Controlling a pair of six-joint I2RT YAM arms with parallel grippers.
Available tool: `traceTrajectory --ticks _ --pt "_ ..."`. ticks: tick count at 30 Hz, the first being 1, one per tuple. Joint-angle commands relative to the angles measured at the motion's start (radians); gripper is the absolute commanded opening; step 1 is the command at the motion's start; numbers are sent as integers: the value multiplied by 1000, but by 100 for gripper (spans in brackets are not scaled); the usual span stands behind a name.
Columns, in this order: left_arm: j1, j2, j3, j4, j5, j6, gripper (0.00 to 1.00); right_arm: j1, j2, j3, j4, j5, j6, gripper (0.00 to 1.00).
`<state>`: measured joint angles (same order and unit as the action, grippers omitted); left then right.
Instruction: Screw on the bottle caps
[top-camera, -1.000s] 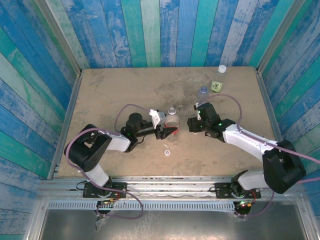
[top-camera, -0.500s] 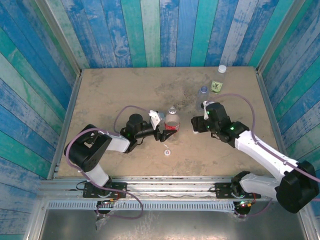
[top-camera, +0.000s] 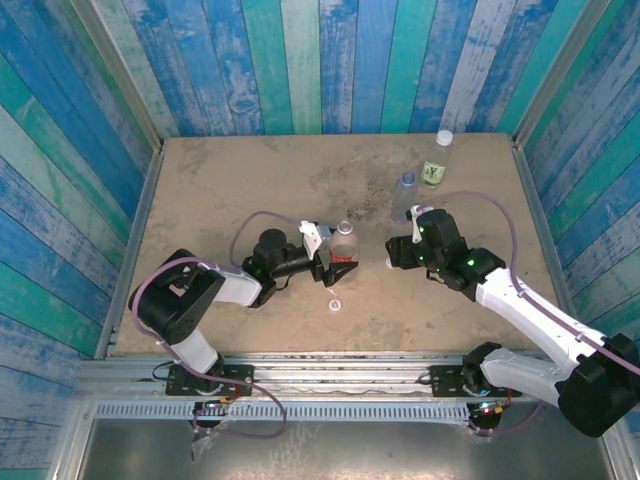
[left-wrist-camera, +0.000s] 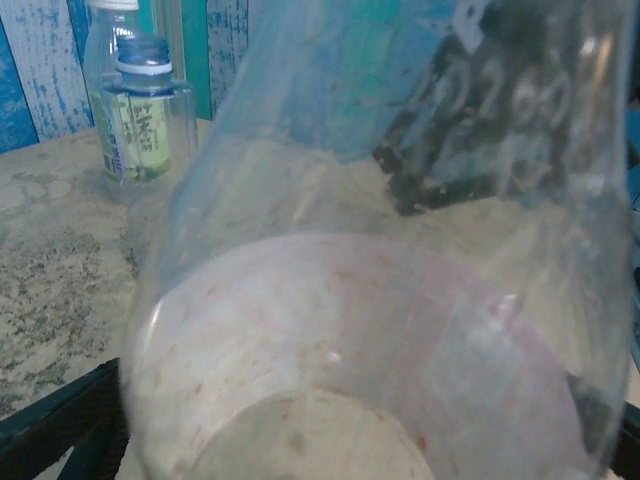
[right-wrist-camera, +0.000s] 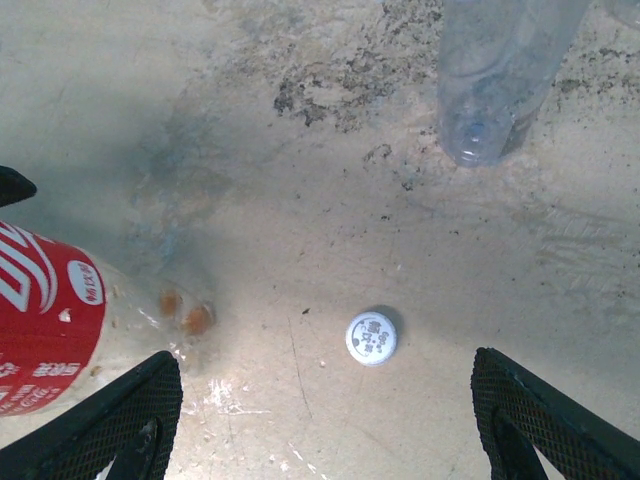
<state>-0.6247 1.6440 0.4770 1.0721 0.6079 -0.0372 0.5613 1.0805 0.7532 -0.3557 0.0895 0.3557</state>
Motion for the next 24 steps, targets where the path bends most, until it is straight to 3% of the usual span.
traceTrajectory --ticks 1,14,24 --pt "-2 -9 -5 78 9 -25 96 1 5 -10 -11 -1 11 78" --pt "-3 14 -3 110 60 -40 70 1 34 -1 -16 -18 -2 79" --pt "-3 -17 27 2 87 26 64 0 44 22 -51 14 -20 78"
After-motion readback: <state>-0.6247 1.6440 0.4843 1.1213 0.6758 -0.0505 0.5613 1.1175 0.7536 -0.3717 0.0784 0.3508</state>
